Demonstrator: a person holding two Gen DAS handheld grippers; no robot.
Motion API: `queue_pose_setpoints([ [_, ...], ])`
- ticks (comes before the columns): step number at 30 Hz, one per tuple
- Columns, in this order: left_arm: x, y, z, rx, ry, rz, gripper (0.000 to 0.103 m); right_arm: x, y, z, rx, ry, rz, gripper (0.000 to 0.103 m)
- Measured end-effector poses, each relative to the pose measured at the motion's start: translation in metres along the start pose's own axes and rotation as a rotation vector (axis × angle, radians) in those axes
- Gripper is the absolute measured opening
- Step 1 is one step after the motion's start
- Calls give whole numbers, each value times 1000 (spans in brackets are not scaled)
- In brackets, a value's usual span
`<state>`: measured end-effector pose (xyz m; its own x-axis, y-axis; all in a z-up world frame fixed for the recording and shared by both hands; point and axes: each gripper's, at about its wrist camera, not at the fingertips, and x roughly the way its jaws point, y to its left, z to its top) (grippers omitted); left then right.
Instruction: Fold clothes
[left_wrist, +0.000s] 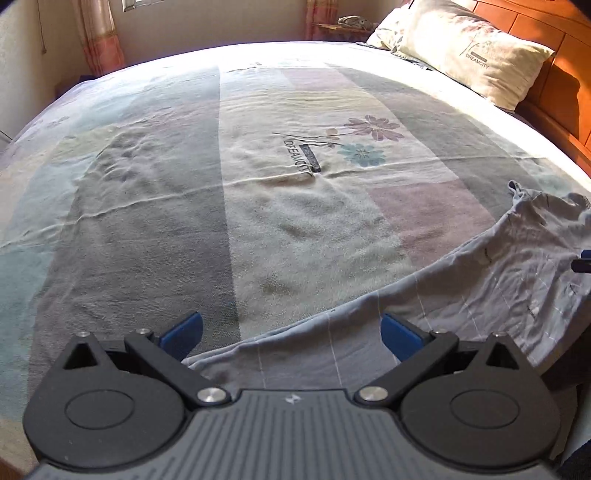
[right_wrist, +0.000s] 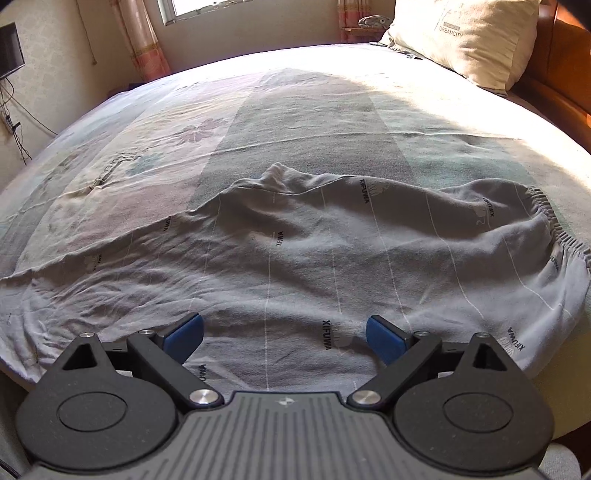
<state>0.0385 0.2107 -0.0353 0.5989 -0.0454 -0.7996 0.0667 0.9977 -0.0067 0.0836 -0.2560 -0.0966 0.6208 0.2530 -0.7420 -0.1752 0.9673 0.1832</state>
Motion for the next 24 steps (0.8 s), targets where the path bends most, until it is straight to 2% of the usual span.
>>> queue_pose_setpoints([
  [4,-1,21,-32,-47,49,-71,102,-2,18,10,-24,-11,26,97],
  [8,13,45,-63,-156,84,-37,101,-1,39,13,-66,-5,48,97],
  [10,7,53,-71,-178,57,-17,100,0,49,14,-93,3,49,97],
  [14,-30,57,-72,-176,-56,27,100,-2,70,19,-146,6,91,95],
  [16,-44,62,-76,-204,-100,-1,100,-2,84,25,-184,16,146,86],
  [18,-49,67,-83,-258,-123,-27,101,9,120,34,-266,36,218,67],
  [19,-50,69,-88,-281,-128,-23,101,15,137,39,-307,46,254,63],
  [20,-50,69,-94,-302,-129,-20,101,20,155,43,-349,56,290,55],
  [21,-50,69,-100,-318,-130,-18,101,26,173,48,-390,66,326,50],
  [23,-52,67,-112,-338,-135,-13,101,37,208,57,-472,86,397,46],
  [24,-53,66,-117,-341,-137,-3,101,42,225,61,-513,96,433,38],
])
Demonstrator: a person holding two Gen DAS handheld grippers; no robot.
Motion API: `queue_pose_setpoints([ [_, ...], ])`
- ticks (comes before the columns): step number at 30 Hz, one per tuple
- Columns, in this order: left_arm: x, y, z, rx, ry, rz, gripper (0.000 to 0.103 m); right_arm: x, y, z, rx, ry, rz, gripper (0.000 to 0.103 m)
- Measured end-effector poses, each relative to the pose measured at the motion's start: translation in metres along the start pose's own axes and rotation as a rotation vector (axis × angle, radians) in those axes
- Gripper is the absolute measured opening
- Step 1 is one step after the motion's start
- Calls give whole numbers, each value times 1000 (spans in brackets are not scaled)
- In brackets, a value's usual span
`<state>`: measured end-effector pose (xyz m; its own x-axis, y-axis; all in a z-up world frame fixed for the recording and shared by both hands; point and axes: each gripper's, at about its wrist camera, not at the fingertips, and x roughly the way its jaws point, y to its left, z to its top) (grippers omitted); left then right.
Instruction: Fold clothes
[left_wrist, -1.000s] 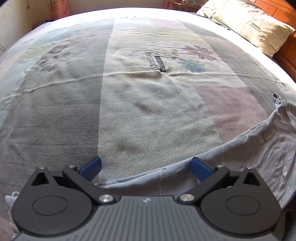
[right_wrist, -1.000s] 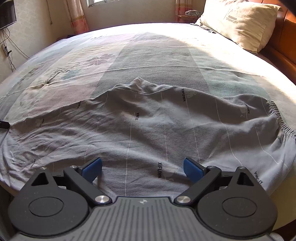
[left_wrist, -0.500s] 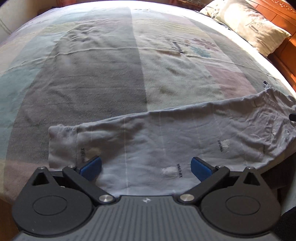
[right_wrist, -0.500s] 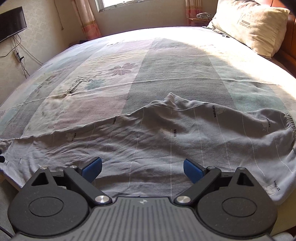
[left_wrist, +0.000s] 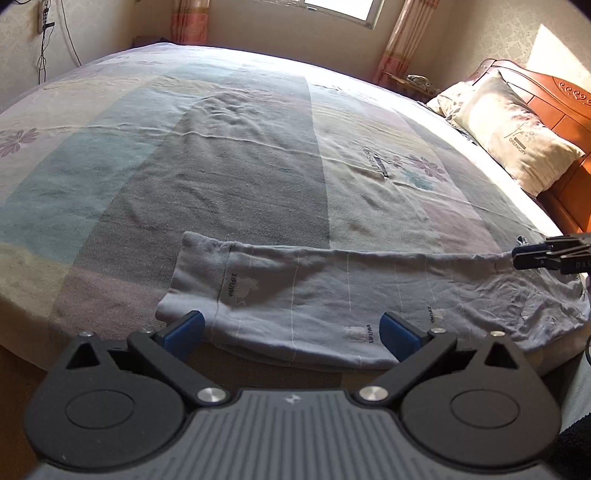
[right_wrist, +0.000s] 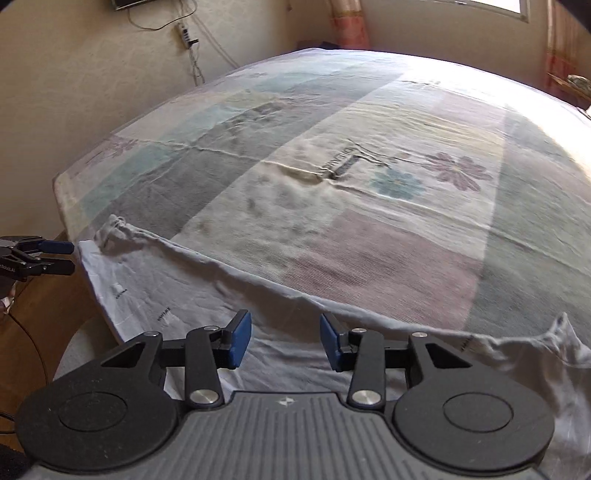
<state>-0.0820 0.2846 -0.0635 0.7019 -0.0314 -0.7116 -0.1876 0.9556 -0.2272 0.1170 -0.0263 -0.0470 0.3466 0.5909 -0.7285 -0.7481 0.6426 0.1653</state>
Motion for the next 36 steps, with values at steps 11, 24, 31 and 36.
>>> queue_pose_setpoints([
  [11,-5,12,-27,-43,-5,80,101,143,126,97,-409,119,315,20],
  [24,2,17,-17,-31,-52,59,101,171,158,87,-616,152,327,11],
  [31,5,15,-19,-30,-47,38,101,162,158,90,-600,103,294,6],
  [36,8,14,-19,-34,-41,27,101,156,151,94,-548,72,265,8],
])
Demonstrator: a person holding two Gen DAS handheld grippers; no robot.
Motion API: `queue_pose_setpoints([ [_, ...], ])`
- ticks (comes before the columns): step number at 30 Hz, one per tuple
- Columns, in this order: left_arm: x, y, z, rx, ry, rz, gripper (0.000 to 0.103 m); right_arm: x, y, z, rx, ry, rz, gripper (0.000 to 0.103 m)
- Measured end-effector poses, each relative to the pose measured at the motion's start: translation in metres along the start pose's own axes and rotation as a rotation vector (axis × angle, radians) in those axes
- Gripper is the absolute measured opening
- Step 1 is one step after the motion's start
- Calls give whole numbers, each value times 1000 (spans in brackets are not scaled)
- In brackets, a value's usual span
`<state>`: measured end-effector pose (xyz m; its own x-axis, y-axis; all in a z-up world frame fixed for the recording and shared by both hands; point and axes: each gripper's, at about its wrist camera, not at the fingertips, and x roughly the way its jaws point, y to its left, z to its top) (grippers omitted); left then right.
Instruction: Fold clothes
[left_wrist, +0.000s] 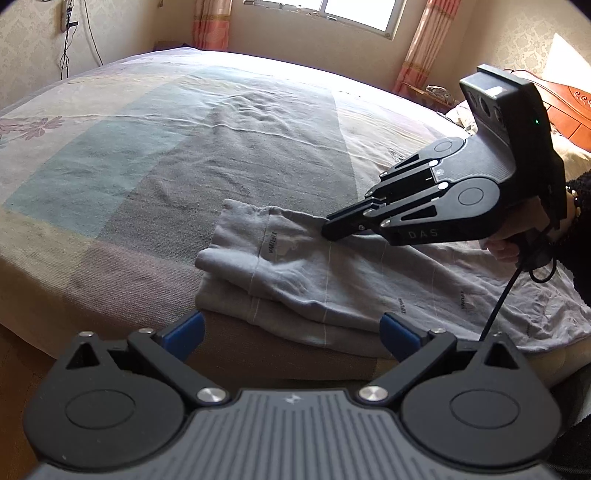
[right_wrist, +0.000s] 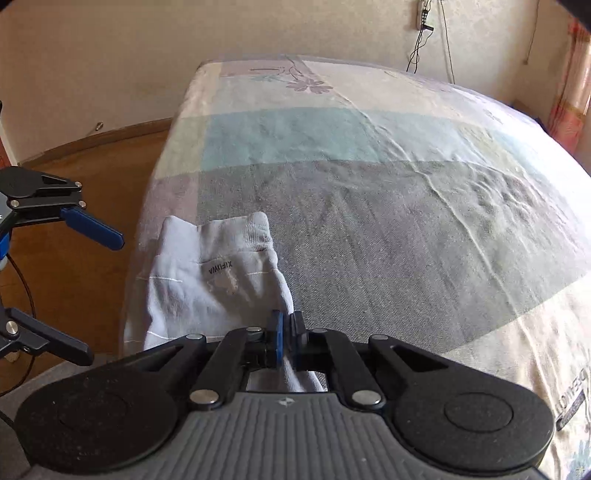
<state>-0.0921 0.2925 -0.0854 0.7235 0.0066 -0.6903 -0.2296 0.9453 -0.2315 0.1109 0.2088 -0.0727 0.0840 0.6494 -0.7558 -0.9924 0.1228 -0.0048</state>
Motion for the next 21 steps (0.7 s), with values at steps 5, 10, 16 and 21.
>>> queue_pose_setpoints([
  [5,6,14,-1,-118,-12,-87,101,-8,-6,1,50,-29,-35,37],
  [10,13,31,-4,-273,-24,-144,101,-26,-6,-7,71,-60,-1,37],
  [16,-8,46,1,-311,-83,-37,101,-25,26,-13,1,-52,53,32],
  [21,-19,57,-1,-340,-91,13,101,-1,70,-10,-101,-18,78,27],
])
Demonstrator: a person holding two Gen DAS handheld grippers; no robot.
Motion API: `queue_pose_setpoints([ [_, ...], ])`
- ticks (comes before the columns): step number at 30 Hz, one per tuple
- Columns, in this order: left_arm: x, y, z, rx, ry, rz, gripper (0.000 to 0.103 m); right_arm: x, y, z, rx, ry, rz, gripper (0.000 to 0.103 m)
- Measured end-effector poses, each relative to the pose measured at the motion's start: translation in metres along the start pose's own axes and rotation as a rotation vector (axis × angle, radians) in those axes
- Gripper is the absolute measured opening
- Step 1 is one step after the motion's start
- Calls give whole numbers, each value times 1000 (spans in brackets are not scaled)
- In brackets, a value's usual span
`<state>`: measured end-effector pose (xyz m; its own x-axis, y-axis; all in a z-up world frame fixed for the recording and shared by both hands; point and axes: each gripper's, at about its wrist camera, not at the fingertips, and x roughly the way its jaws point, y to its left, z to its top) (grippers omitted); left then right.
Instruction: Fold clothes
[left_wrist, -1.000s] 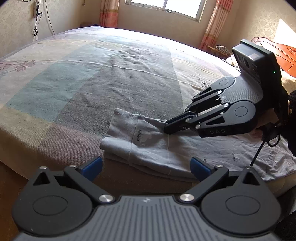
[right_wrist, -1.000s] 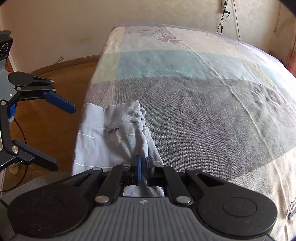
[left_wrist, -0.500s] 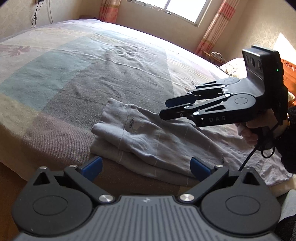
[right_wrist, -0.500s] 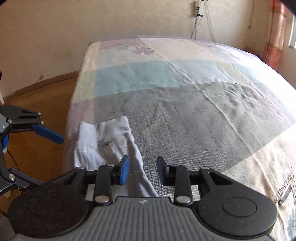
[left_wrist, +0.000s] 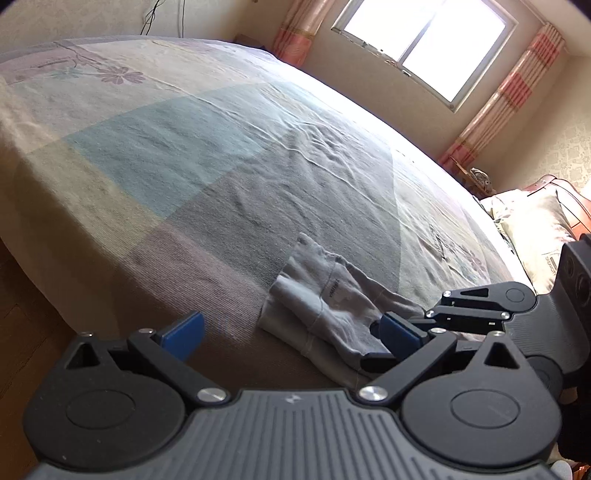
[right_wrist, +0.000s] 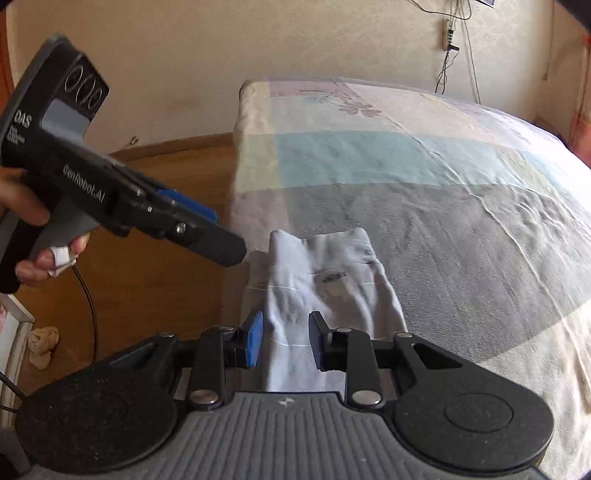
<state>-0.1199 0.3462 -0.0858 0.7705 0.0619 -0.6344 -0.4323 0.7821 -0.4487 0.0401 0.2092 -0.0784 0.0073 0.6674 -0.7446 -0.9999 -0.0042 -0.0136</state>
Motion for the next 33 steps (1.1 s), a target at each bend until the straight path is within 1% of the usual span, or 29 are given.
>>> queue_pose_setpoints([
  [1,0,0,-1,2,3,4,101,-1,1,-1,7,1,0,25],
  [3,-1,0,-2,9,11,8,101,-2,2,-2,20,3,1,13],
  [4,0,0,-3,11,14,9,101,-2,3,-3,27,4,1,11],
  [5,0,-1,-3,12,15,5,101,-3,3,-3,33,5,1,3],
  [10,0,-12,2,43,10,-30,101,-6,7,-6,67,10,2,3],
  [11,0,-15,4,53,9,-36,101,-7,8,-7,73,11,2,3],
  [13,2,-23,7,80,5,-51,101,-8,9,-8,87,13,2,8],
  [14,3,-28,9,99,4,-61,101,-8,10,-9,93,14,3,12],
  [15,4,-33,10,117,3,-71,101,-9,10,-9,100,15,3,19],
  [16,8,-40,13,143,4,-92,101,-10,11,-10,108,15,2,23],
  [17,13,-48,15,173,7,-118,101,-22,8,-15,134,3,-9,28],
  [18,18,-56,17,203,9,-145,101,-34,5,-23,168,1,-38,34],
  [20,35,-73,17,260,40,-203,101,-59,-2,-40,237,-3,-98,41],
  [21,44,-81,17,287,58,-232,101,-73,-7,-54,282,0,-144,47],
  [22,54,-87,14,322,78,-219,101,-87,-13,-68,331,8,-199,48],
  [24,71,-97,6,399,121,-150,101,-112,-24,-97,435,18,-313,52],
  [26,86,-103,-2,468,155,-72,100,-135,-37,-129,544,31,-470,55],
  [28,82,-101,-11,536,130,-40,100,-158,-50,-162,651,45,-628,62],
  [30,76,-99,-17,577,126,-15,100,-180,-63,-194,757,57,-783,69],
  [33,71,-100,-22,606,135,33,101,-182,-92,-229,890,34,-845,70],
])
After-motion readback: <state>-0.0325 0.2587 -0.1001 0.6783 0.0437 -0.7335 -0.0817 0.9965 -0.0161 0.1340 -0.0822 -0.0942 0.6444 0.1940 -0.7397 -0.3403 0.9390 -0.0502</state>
